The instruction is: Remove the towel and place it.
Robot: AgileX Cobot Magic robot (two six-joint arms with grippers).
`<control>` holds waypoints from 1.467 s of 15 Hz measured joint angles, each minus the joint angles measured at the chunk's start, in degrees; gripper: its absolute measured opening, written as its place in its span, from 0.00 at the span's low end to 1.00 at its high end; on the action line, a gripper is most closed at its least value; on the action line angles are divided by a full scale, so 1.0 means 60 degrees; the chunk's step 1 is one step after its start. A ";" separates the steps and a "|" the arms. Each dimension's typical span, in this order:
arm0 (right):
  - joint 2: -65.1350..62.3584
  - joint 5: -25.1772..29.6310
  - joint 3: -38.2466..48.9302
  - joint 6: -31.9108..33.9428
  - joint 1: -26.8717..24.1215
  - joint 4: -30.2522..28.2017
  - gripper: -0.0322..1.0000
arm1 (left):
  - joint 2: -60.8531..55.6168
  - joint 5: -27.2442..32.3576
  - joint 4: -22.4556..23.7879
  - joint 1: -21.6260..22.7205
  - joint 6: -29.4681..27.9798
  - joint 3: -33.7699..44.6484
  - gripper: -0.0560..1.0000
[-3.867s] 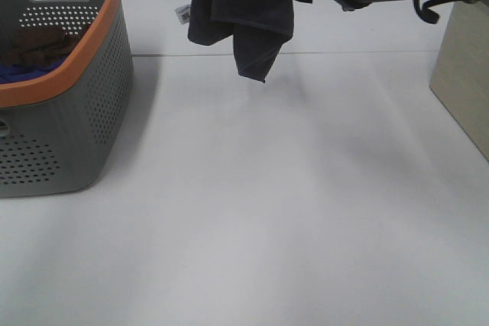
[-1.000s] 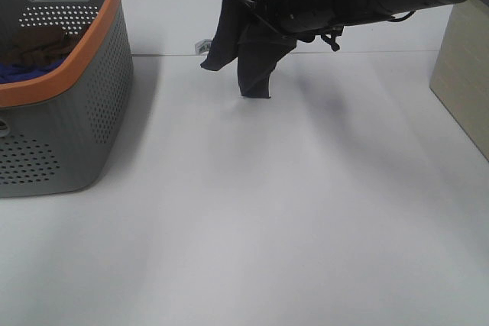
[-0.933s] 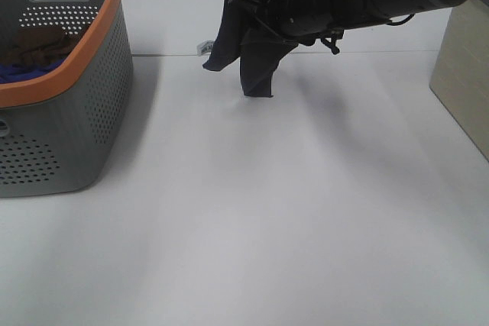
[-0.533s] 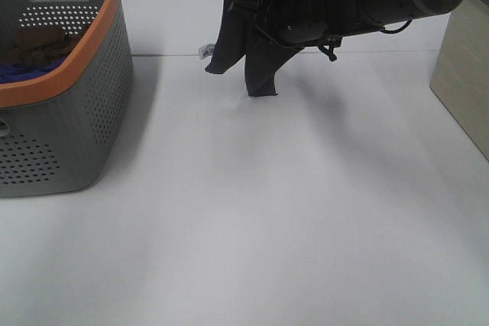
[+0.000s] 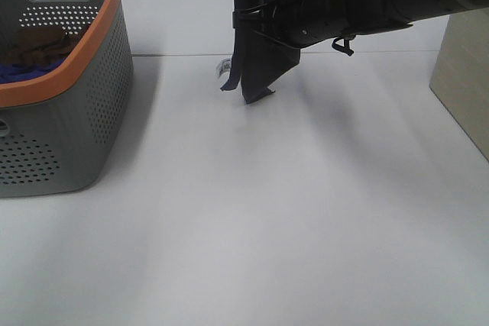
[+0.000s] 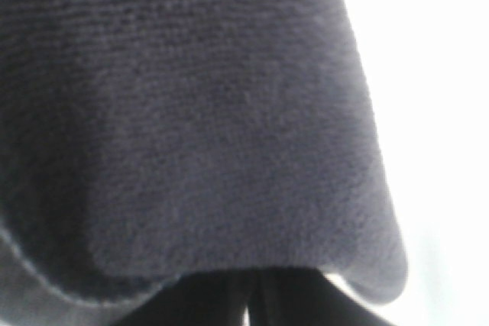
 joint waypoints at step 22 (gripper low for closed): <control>-0.1862 0.8346 0.0583 1.0380 -0.1471 -1.4047 0.03 | 0.0115 0.2970 -0.0057 0.0153 -0.0372 0.0019 0.05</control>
